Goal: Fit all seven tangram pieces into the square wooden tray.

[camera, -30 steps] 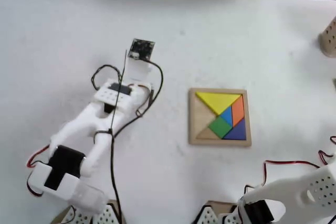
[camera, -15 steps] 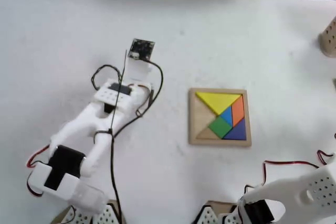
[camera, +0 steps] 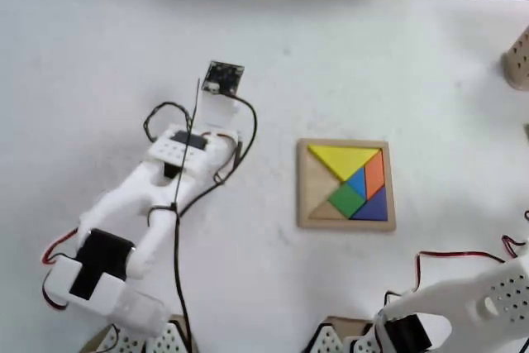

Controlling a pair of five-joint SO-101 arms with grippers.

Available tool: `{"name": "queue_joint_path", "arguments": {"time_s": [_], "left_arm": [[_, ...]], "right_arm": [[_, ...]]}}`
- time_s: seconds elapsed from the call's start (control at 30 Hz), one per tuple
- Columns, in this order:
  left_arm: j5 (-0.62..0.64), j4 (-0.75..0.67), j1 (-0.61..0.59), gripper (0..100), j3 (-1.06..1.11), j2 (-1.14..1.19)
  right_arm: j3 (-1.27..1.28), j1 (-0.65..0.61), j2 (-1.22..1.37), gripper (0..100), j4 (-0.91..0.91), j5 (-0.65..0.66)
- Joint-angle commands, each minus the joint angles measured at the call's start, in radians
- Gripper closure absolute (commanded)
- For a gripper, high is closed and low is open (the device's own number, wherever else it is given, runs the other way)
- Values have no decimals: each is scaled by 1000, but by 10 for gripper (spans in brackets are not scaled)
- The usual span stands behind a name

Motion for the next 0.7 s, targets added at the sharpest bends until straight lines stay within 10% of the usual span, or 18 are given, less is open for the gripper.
{"name": "queue_joint_path", "arguments": {"time_s": [0.0,0.67], "left_arm": [[-23,-14,-1,958,-28,-1],[-29,8,8,958,-28,-5]], "right_arm": [[-31,-28,-19,633,-15,-11],[-28,13,53,629,-74,-163]]}}
